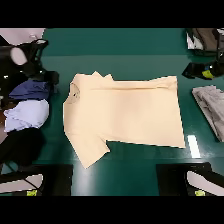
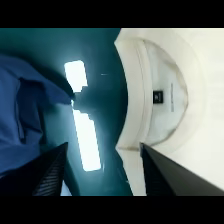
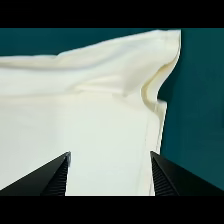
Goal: Fold the shirts.
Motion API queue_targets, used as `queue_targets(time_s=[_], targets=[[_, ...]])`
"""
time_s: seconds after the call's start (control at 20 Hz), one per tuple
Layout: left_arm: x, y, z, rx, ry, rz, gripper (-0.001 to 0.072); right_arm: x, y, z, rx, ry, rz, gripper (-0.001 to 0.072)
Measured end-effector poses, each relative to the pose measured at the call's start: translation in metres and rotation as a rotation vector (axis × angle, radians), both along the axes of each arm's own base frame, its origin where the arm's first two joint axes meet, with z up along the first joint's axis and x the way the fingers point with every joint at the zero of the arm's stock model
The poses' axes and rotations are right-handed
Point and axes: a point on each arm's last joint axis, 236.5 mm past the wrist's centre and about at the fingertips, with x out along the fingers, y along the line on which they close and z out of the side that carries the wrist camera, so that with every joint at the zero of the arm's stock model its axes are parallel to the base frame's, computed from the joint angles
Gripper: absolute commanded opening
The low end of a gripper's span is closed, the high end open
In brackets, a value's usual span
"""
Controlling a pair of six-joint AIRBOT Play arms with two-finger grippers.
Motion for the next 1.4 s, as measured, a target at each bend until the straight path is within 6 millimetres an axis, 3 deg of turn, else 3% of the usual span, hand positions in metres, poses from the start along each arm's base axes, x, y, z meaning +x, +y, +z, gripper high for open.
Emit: queue_targets(time_s=[0.15, 0.3, 0.45, 0.6, 0.8, 1.2, 1.4], targets=[[-0.046, 0.007, -0.010, -0.066, 0.082, 0.029, 0.0539, -0.046, 0.011, -0.016, 0.033, 0.058, 0.010, 0.0559], [-0.101, -0.007, -0.033, -0.146, 0.189, 0.036, 0.0540, -0.086, 0.019, -0.033, 0.050, 0.109, 0.018, 0.0559], [-0.151, -0.021, -0.064, -0.213, 0.306, 0.052, 0.0540, -0.114, 0.024, -0.040, 0.055, 0.115, 0.022, 0.0559], [-0.186, -0.029, -0.093, -0.250, 0.401, 0.081, 0.0540, -0.128, 0.026, -0.038, 0.055, 0.096, 0.023, 0.0559], [-0.202, -0.040, -0.113, -0.308, 0.435, 0.125, 0.0540, -0.135, 0.027, -0.037, 0.058, 0.088, 0.017, 0.0559], [-0.198, -0.061, -0.125, -0.292, 0.390, 0.088, 0.0539, -0.138, 0.028, -0.036, 0.068, 0.087, 0.003, 0.0559], [-0.199, -0.060, -0.129, -0.242, 0.384, 0.081, 0.0539, -0.139, 0.028, -0.037, 0.068, 0.093, 0.003, 0.0559]])
